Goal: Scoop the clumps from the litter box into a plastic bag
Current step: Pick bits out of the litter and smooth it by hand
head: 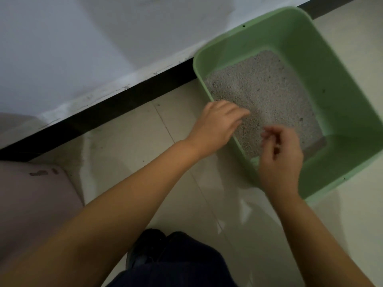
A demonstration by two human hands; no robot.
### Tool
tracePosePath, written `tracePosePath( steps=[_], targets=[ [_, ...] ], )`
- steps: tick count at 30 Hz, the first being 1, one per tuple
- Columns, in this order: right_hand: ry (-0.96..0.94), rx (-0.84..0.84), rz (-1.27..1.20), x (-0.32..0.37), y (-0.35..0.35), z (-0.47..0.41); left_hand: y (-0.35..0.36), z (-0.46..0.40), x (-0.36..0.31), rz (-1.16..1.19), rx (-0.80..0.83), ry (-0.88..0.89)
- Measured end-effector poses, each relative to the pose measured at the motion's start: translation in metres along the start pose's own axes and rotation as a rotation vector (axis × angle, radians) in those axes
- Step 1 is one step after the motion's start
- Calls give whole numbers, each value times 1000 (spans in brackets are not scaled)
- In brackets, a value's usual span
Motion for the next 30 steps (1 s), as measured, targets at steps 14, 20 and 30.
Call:
tracePosePath(
  steps=[14, 20, 30],
  targets=[
    [-173, 649, 346, -46, 123, 73, -24, 208, 44, -41, -305, -984],
    [-195, 648, 378, -49, 127, 69, -14, 202, 51, -125, -128, -932],
    [-179, 609, 472, -44, 127, 68, -6, 183, 66, -263, -40, -727]
  ],
)
Point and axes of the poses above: each hand's wrist, its own z-axis away from the middle knuckle, its own y-axis out of the palm, x = y × z, the point moved 3 cm from there along -z, towards the middle knuckle, and after that the axes turned 8 degrees about y, right-handed, at the moved point
